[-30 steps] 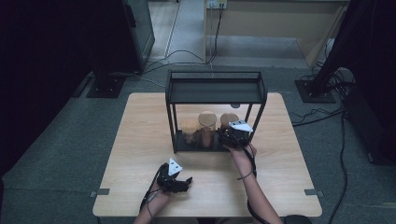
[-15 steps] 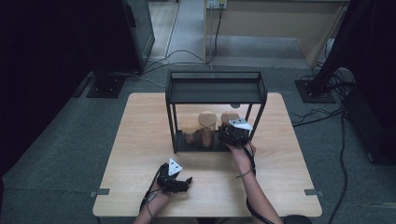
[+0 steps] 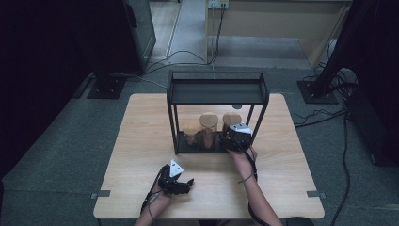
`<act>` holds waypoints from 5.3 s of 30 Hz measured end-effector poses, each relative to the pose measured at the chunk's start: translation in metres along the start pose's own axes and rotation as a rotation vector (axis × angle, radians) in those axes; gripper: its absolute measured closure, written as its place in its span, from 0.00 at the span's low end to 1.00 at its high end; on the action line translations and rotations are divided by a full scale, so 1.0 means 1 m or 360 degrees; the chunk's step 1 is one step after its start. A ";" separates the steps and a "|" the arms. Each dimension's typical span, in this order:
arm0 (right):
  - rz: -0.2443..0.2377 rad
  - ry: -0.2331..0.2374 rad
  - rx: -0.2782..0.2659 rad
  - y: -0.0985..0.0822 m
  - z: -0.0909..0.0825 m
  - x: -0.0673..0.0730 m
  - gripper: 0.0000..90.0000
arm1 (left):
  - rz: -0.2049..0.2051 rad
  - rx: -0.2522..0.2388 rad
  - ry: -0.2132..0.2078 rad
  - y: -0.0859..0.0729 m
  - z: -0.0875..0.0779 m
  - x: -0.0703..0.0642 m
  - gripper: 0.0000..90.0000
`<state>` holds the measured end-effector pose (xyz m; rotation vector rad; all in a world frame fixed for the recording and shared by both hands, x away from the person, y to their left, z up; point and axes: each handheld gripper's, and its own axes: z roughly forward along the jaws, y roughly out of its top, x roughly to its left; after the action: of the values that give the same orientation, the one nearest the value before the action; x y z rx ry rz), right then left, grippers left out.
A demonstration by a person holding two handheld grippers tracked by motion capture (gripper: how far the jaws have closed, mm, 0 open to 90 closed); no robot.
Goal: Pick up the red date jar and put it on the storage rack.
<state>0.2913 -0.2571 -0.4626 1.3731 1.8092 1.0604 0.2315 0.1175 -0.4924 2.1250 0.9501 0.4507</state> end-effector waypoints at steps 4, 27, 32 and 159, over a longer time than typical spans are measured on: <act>-0.0021 -0.0001 0.0005 -0.001 -0.002 0.002 0.23 | 0.0000 0.0000 0.0000 0.000 0.000 0.000 0.20; -0.0097 0.0007 -0.0001 -0.012 -0.017 0.009 0.23 | 0.0002 0.0001 0.0000 0.000 0.000 0.000 0.20; -0.0080 0.0029 -0.0011 -0.016 -0.021 0.005 0.23 | 0.0001 0.0001 0.0000 0.000 0.000 0.000 0.20; -0.0147 0.0441 -0.0229 -0.068 -0.077 -0.051 0.06 | 0.0060 0.0066 -0.0058 0.007 0.003 0.002 0.02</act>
<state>0.2075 -0.3327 -0.4845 1.0895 1.9271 1.3562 0.2379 0.1139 -0.4894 2.1841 0.9075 0.4125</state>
